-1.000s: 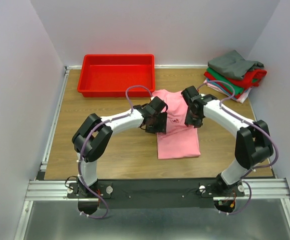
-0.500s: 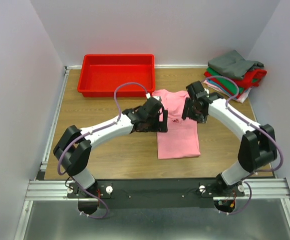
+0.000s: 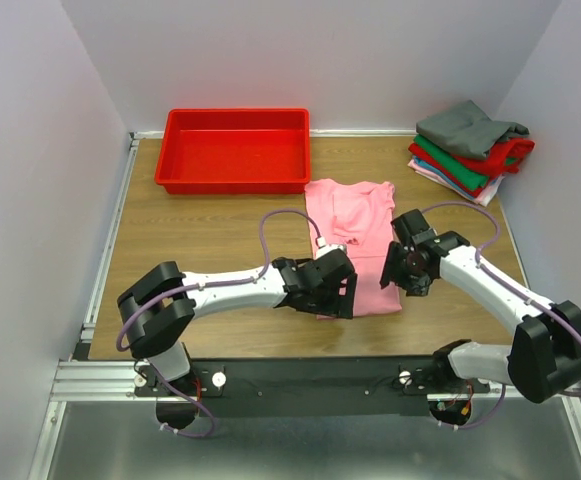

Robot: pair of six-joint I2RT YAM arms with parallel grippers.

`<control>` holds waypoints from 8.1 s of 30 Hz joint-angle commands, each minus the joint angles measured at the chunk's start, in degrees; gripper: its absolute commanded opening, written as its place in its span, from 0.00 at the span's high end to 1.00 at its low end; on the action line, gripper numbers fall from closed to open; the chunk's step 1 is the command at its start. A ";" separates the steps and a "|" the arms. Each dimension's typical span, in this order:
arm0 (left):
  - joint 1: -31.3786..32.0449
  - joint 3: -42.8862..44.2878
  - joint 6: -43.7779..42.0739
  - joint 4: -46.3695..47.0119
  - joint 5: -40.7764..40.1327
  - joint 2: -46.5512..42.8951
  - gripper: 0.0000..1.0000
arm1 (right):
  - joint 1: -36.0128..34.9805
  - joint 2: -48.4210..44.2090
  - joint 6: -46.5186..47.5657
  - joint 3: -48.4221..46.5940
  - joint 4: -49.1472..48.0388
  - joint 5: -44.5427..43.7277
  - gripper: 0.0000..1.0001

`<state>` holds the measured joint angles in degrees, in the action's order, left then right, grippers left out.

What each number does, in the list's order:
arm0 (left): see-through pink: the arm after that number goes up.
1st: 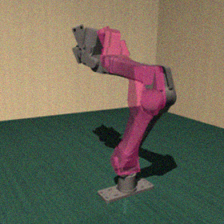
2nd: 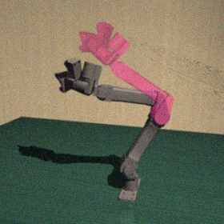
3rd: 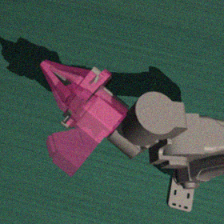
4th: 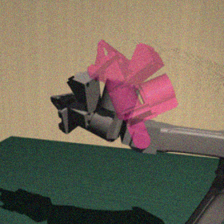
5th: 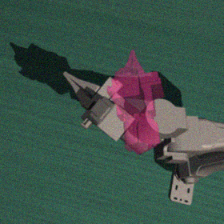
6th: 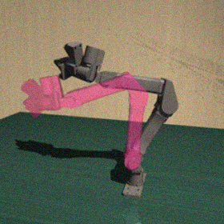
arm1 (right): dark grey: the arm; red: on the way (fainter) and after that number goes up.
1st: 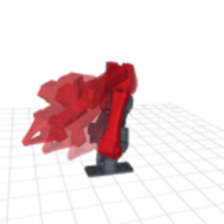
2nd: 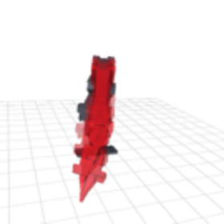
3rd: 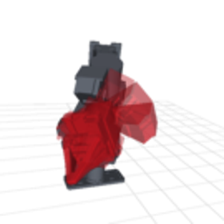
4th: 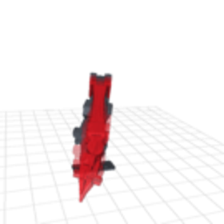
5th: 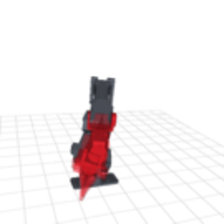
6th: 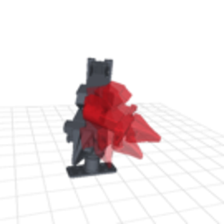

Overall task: Fold and stack the t-shirts
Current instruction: Fold the tshirt, then neatly place the folded tshirt to the corner

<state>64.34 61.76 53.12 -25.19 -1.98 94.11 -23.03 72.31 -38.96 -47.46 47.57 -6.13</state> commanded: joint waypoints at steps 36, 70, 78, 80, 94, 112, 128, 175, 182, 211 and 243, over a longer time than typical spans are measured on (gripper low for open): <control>1.05 -1.73 7.17 -2.85 -6.54 4.42 0.20 | 0.17 4.68 -6.66 7.91 0.86 -1.60 0.78; 2.46 0.73 6.64 -4.86 -8.48 -4.44 1.00 | 0.17 -3.58 -3.05 -3.67 10.34 2.88 0.99; 5.09 4.34 5.85 -9.26 -6.90 -6.91 1.00 | 0.17 -8.41 -1.38 -10.10 18.69 3.40 0.99; 6.32 4.95 6.82 -10.93 -6.72 -8.06 1.00 | 0.17 -9.64 -1.56 -11.51 21.24 3.67 0.99; 13.53 5.30 11.74 -13.04 -0.75 -13.86 1.00 | 0.18 -14.91 -3.31 -20.21 31.97 5.78 0.99; 7.30 0.47 11.75 -6.81 -1.45 -19.66 1.00 | 0.18 -8.86 -7.36 -23.64 21.17 2.71 0.99; -8.43 -4.37 0.23 1.63 5.58 -16.69 1.00 | 0.17 4.14 -5.60 -27.07 10.79 -4.50 0.99; -32.34 23.25 -23.85 4.79 13.49 12.34 0.02 | 10.72 24.21 2.40 -35.71 -2.04 -5.83 0.00; -32.17 12.61 -23.86 7.70 12.53 8.12 0.02 | 11.77 16.91 2.66 -23.74 -7.84 2.34 0.00; -31.29 24.90 -24.65 5.06 8.31 22.52 0.21 | 18.10 22.96 9.52 -8.70 -27.26 18.78 0.00; -27.33 28.07 -22.36 8.67 16.04 30.26 0.34 | 11.60 34.65 11.19 -13.62 -32.45 32.15 0.30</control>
<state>36.27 88.73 30.11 -17.06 11.60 122.39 -9.65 105.12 -28.58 -61.30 13.50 25.54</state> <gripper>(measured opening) 0.657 0.706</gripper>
